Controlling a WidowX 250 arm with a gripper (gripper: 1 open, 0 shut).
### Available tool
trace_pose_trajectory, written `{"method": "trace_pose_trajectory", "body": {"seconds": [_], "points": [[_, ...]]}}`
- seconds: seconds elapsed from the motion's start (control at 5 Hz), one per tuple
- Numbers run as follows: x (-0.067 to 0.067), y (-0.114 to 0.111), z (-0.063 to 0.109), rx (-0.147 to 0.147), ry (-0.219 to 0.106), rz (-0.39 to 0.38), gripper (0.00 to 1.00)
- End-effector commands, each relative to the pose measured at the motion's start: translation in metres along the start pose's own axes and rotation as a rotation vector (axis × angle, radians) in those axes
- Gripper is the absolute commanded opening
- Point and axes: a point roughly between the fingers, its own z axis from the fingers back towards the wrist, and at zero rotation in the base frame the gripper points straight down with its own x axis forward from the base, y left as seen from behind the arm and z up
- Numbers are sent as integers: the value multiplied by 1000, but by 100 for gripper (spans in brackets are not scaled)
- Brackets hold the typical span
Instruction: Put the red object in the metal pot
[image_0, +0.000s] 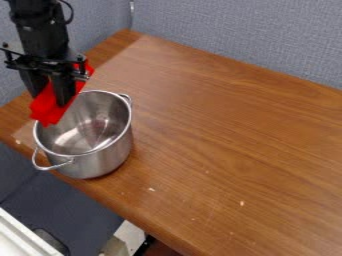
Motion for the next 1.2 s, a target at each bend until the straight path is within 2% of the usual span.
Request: {"method": "trace_pose_trajectory", "body": {"seconds": [0.0, 0.2, 1.0], "points": [[11, 2, 0, 4, -33, -7, 100], [11, 1, -4, -6, -31, -10, 100], [11, 2, -34, -15, -28, -10, 100]]}}
